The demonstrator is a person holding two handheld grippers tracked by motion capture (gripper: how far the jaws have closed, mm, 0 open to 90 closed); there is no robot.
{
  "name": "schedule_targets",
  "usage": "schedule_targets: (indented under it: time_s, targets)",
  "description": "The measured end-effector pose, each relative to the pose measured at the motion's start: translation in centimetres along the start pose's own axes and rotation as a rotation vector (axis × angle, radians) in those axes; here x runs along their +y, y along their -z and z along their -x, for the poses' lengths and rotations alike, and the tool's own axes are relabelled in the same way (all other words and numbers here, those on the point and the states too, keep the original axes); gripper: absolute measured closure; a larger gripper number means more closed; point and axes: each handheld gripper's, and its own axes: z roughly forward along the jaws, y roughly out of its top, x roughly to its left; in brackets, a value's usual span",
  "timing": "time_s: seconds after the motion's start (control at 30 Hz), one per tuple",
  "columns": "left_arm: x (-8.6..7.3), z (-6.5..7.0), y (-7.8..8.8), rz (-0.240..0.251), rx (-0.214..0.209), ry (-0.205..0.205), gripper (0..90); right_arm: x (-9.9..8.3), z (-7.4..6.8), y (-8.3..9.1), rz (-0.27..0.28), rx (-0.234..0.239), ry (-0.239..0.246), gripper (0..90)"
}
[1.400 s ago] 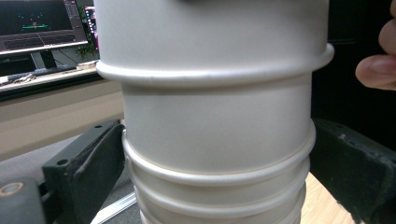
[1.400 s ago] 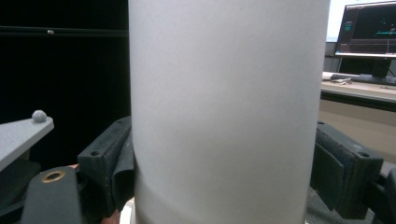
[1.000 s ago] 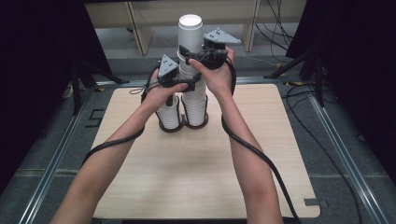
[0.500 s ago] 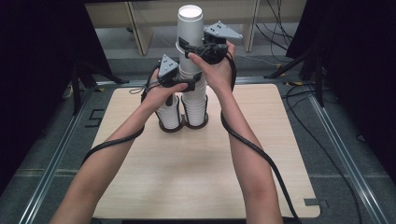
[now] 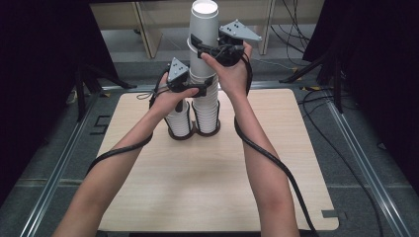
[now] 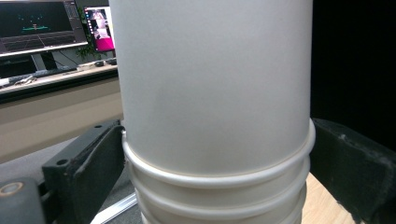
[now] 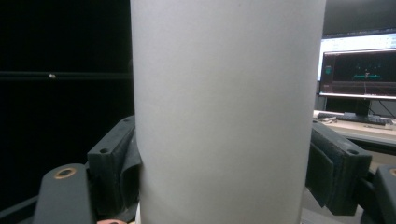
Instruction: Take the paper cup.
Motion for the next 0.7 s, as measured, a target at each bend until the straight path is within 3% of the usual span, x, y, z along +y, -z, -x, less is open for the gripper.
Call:
schedule_targets:
  time_s: [0.7]
  targets:
    - [-0.1,0.0,-0.2,0.017,-0.007,-0.003,5.1,0.6,-0.1,1.0,0.042,-0.003,-0.001,22.8]
